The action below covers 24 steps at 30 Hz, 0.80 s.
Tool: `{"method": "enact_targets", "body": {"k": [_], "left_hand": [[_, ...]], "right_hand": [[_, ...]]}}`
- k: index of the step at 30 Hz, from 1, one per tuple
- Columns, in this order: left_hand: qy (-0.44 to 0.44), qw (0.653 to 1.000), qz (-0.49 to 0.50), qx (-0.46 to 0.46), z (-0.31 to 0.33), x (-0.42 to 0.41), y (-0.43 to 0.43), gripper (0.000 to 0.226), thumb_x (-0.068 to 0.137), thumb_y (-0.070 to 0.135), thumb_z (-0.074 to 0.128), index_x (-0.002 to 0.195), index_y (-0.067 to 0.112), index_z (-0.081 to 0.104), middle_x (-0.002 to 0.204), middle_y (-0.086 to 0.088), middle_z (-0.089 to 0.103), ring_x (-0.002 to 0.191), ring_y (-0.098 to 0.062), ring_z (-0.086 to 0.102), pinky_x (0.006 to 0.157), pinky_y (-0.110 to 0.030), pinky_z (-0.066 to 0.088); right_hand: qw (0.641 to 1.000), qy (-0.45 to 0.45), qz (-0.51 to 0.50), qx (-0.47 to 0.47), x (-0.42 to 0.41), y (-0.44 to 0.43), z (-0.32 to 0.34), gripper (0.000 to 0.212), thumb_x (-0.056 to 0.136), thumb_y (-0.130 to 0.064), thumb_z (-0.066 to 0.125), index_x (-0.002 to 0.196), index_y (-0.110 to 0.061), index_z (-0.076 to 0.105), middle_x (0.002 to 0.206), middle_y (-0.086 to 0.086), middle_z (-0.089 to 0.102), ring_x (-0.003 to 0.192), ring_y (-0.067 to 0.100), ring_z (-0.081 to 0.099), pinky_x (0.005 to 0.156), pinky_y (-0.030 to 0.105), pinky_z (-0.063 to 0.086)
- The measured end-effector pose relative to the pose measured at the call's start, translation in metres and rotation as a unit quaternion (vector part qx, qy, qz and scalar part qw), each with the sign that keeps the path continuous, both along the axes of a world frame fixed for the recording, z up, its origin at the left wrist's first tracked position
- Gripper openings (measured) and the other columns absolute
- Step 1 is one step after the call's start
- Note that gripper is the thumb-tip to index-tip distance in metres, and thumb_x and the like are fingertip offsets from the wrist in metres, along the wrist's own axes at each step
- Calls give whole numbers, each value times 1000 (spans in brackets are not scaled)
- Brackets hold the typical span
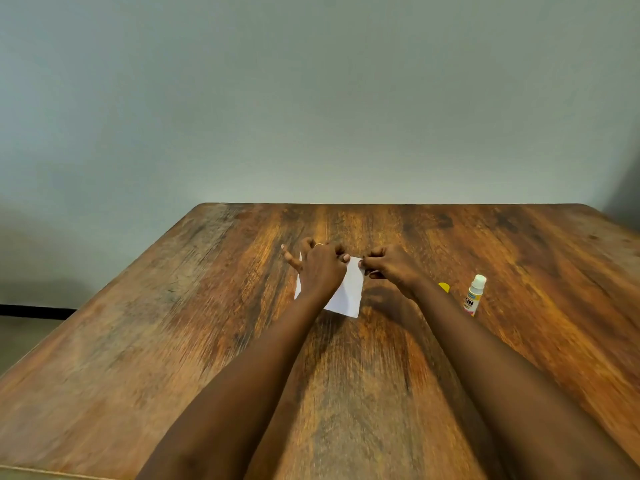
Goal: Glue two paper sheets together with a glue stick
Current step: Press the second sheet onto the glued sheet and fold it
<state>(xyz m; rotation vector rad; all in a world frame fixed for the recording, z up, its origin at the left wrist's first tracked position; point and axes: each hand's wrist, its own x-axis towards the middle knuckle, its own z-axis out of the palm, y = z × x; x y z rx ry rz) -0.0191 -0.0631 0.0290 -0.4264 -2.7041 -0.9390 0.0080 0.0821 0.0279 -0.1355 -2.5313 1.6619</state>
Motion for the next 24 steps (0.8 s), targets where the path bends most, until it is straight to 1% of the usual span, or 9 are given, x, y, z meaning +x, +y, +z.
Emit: {"method": "enact_targets", "body": {"k": [3, 5, 9, 12, 15, 17, 19, 22, 24], "left_hand": [[-18, 1000, -2, 20, 2, -3, -2, 24, 94, 25, 51, 103, 15, 70, 108, -8, 70, 131, -29, 38, 113, -59, 16], [-31, 999, 6, 44, 2, -3, -3, 25, 94, 24, 51, 105, 13, 70, 110, -10, 69, 131, -30, 36, 110, -59, 23], [-51, 995, 66, 57, 3, -5, -4, 26, 95, 26, 49, 107, 18, 71, 120, -4, 65, 139, -26, 27, 113, -60, -5], [-77, 993, 80, 48, 5, -8, -6, 28, 96, 27, 47, 109, 20, 70, 126, -5, 63, 140, -26, 27, 112, -61, -7], [-96, 990, 86, 53, 1, -10, -9, 29, 96, 27, 46, 114, 19, 68, 126, -6, 63, 137, -29, 34, 113, -60, 2], [-114, 985, 76, 102, -3, -12, -10, 27, 97, 23, 45, 113, 15, 66, 121, -8, 65, 124, -28, 49, 113, -56, 21], [-132, 976, 73, 157, -5, -15, -11, 27, 97, 20, 45, 114, 11, 65, 122, -10, 64, 114, -26, 55, 105, -51, 36], [-151, 966, 80, 192, -10, -20, -11, 28, 98, 17, 43, 115, 7, 63, 123, -13, 62, 112, -27, 56, 101, -42, 43], [-166, 965, 78, 186, -16, -24, -12, 31, 99, 15, 40, 119, 3, 61, 124, -15, 61, 110, -27, 57, 89, -33, 44]], "right_hand": [[1000, 4, 1, -11, 0, 0, 3, 20, 84, -4, 60, 90, 15, 65, 80, 15, 63, 68, 16, 58, 62, 24, 47], [1000, 7, 0, -19, 1, 0, 3, 18, 86, -6, 60, 89, 10, 67, 80, 15, 65, 70, 17, 60, 64, 24, 48], [999, -3, 23, -22, 4, -2, -2, 18, 88, -6, 57, 74, -5, 68, 76, 8, 66, 66, 13, 61, 59, 20, 48], [998, -23, 26, -44, 7, -4, -11, 23, 92, -10, 53, 73, -9, 66, 77, 5, 66, 69, 11, 61, 57, 19, 48], [992, -64, 6, -109, 8, -5, -19, 32, 96, -26, 47, 90, -3, 67, 84, 8, 65, 74, 17, 61, 59, 25, 50], [986, -98, -8, -135, 8, -5, -21, 35, 93, -34, 52, 98, -2, 65, 80, 6, 62, 70, 17, 60, 53, 23, 51], [986, -122, 0, -116, 7, -4, -23, 25, 88, -25, 62, 101, -3, 62, 78, 8, 59, 65, 15, 59, 50, 21, 53], [984, -130, -27, -115, 0, -2, -30, 23, 84, -2, 63, 106, 1, 59, 91, 14, 62, 72, 20, 63, 56, 26, 55], [979, -127, -77, -142, -6, 0, -34, 22, 84, 2, 60, 106, 4, 59, 93, 20, 64, 70, 24, 63, 57, 31, 55]]}}
